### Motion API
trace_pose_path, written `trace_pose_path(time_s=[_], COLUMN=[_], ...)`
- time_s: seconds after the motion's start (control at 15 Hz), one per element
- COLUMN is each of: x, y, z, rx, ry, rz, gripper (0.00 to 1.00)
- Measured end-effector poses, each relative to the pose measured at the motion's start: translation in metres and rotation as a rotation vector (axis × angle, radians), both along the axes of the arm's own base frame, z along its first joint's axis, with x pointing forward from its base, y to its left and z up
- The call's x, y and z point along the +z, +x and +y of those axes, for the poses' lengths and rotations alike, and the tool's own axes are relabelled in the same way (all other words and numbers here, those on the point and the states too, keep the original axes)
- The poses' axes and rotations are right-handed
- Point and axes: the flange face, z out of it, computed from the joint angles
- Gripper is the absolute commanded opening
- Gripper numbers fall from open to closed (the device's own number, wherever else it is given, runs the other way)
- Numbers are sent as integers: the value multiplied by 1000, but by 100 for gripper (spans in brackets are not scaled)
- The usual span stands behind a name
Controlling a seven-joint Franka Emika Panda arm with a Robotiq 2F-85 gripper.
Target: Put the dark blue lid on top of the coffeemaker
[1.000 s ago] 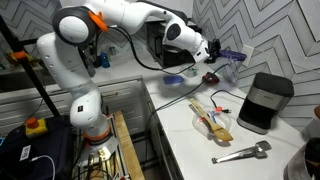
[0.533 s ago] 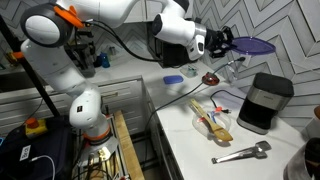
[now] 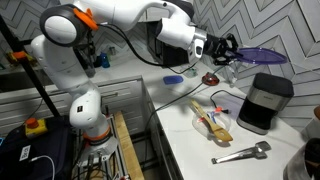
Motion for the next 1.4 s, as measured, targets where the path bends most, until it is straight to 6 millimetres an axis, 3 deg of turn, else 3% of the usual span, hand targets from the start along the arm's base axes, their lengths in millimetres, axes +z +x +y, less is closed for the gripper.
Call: trace_pose_path(time_s=[0.4,0.53,0.6,0.73,0.8,0.87,1.4], x=[-52,-51,-46,-35,-31,-30,-40], y=[41,55,60,65,66,66,72], z=[16,22,23,23,22,22,21], rx=[-205,-223,-232,-250,-255,-257,-417], ry=[-90,-72,-54,-6,5,10,143], rz=[106,84,65,24,12,7,-27], gripper=[2,2,9,9,2,2,2])
